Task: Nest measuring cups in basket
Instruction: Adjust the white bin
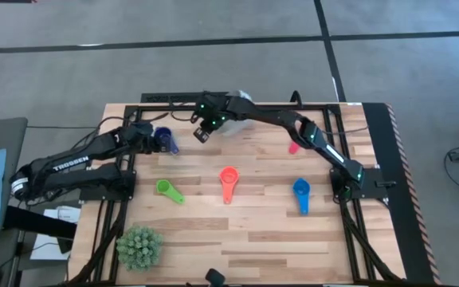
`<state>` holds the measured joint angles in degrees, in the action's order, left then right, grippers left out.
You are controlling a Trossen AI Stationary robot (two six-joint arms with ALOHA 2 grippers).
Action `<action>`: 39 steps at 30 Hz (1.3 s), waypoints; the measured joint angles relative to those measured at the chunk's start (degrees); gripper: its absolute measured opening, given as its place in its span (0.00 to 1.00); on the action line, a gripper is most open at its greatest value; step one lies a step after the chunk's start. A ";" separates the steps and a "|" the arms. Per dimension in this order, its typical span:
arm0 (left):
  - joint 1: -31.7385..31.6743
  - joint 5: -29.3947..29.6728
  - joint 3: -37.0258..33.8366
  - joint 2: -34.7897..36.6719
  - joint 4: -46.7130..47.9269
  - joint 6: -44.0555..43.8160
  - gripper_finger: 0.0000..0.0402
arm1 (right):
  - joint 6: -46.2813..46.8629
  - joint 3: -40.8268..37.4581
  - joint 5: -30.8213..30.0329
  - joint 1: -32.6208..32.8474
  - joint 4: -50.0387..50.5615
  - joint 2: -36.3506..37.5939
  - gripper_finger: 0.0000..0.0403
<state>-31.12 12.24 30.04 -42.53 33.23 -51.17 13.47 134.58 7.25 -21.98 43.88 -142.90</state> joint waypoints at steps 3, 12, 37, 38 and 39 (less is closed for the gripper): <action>-0.02 0.04 0.00 0.64 0.04 0.96 0.01 | -0.28 0.15 0.04 0.29 -0.89 1.52 0.05; -0.02 0.35 0.00 1.37 0.07 2.90 0.01 | -0.07 0.16 -2.30 0.32 3.71 7.15 0.04; -0.02 0.68 0.00 7.09 5.78 5.67 0.01 | -1.55 -15.75 -7.61 -1.24 7.12 9.53 0.01; -0.02 0.68 0.00 7.07 6.06 5.65 0.01 | -1.43 -16.53 -6.40 -1.44 4.49 9.45 0.01; -0.02 0.68 0.00 7.07 6.39 5.63 0.01 | -1.30 -17.17 -5.57 -1.44 1.89 9.45 0.01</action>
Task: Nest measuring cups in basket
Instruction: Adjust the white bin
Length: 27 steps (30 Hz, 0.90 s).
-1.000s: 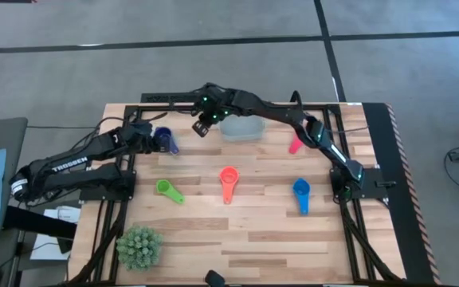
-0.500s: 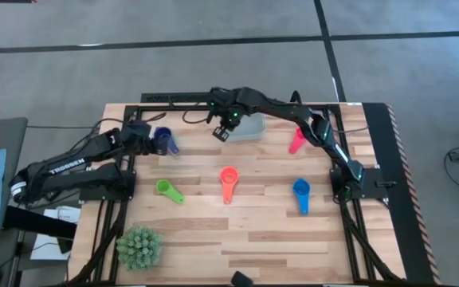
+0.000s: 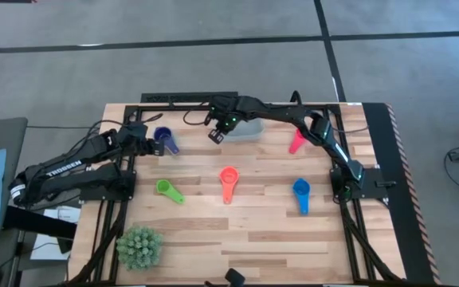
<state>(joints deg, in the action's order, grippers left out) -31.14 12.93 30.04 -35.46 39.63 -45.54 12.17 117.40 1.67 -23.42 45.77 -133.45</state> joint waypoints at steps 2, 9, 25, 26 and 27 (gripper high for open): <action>0.00 0.00 0.00 0.00 0.48 -0.51 0.01 | 0.24 -0.50 1.76 -0.06 -3.15 0.04 0.01; 0.00 -0.28 0.00 0.00 1.00 -0.99 0.01 | -2.99 -0.54 3.16 0.61 -7.75 0.07 0.01; 0.00 -2.67 0.00 0.00 0.92 4.41 0.01 | 1.18 -1.03 -5.02 5.68 25.24 11.14 0.01; 0.01 -2.68 0.00 0.00 0.93 4.71 0.01 | 1.55 -2.33 -5.13 6.29 26.45 10.79 0.01; 0.00 -2.67 0.00 0.00 0.97 5.02 0.01 | 2.12 -4.24 -5.09 6.81 26.31 10.61 0.01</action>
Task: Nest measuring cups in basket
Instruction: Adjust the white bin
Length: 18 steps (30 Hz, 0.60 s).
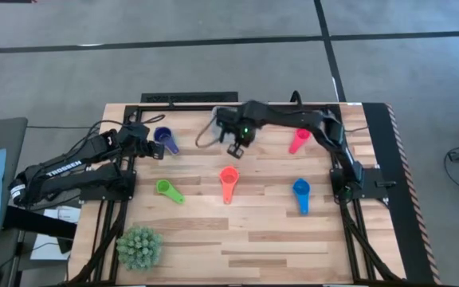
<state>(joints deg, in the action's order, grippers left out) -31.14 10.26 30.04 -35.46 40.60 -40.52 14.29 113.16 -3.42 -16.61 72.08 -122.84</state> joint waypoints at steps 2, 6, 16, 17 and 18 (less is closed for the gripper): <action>0.00 0.01 0.00 0.00 -0.07 0.45 0.01 | 1.78 -4.61 0.67 1.09 -1.63 0.08 0.01; 0.00 -0.02 0.00 0.00 -0.05 0.91 0.01 | 5.14 -11.79 2.07 2.95 -5.43 0.41 0.01; 0.01 0.05 0.00 0.00 -0.02 1.95 0.01 | 5.37 -14.90 -2.73 -0.99 -14.60 -0.16 0.01; 0.00 0.07 0.00 -0.02 -0.02 1.95 0.01 | 5.35 -14.90 -3.48 -1.61 -15.45 -0.16 0.01; 0.00 0.09 0.00 -0.04 -0.02 1.95 0.01 | 5.21 -14.90 -4.00 -2.19 -16.16 -0.16 0.01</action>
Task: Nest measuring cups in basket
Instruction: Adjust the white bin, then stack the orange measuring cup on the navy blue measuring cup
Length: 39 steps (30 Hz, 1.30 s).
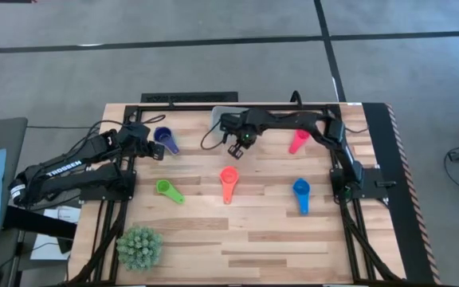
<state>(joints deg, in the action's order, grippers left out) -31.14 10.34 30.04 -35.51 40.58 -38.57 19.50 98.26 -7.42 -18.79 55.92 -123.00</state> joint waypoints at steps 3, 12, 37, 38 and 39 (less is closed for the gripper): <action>0.00 -0.06 0.00 0.02 0.07 0.00 0.01 | -0.57 0.02 -0.24 -1.16 -0.46 0.00 0.01; 0.00 0.05 0.00 0.02 1.14 2.77 0.01 | -4.90 0.02 -13.26 0.34 -1.38 2.02 0.02; 7.32 -7.35 -0.02 -0.11 -4.35 6.49 0.01 | 32.82 -4.74 3.20 15.82 -8.24 5.86 0.48; 7.61 -7.71 -0.02 -0.10 -5.12 6.47 0.01 | 32.97 -4.81 3.49 15.91 -8.65 5.04 0.48; 7.86 -8.12 -0.02 -0.19 -5.78 6.48 0.01 | 33.00 -4.81 4.21 16.08 -9.07 4.03 0.48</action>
<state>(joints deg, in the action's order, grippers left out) -23.27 2.23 30.02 -35.69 34.79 -32.09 52.49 93.45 -3.21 -2.72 46.86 -118.97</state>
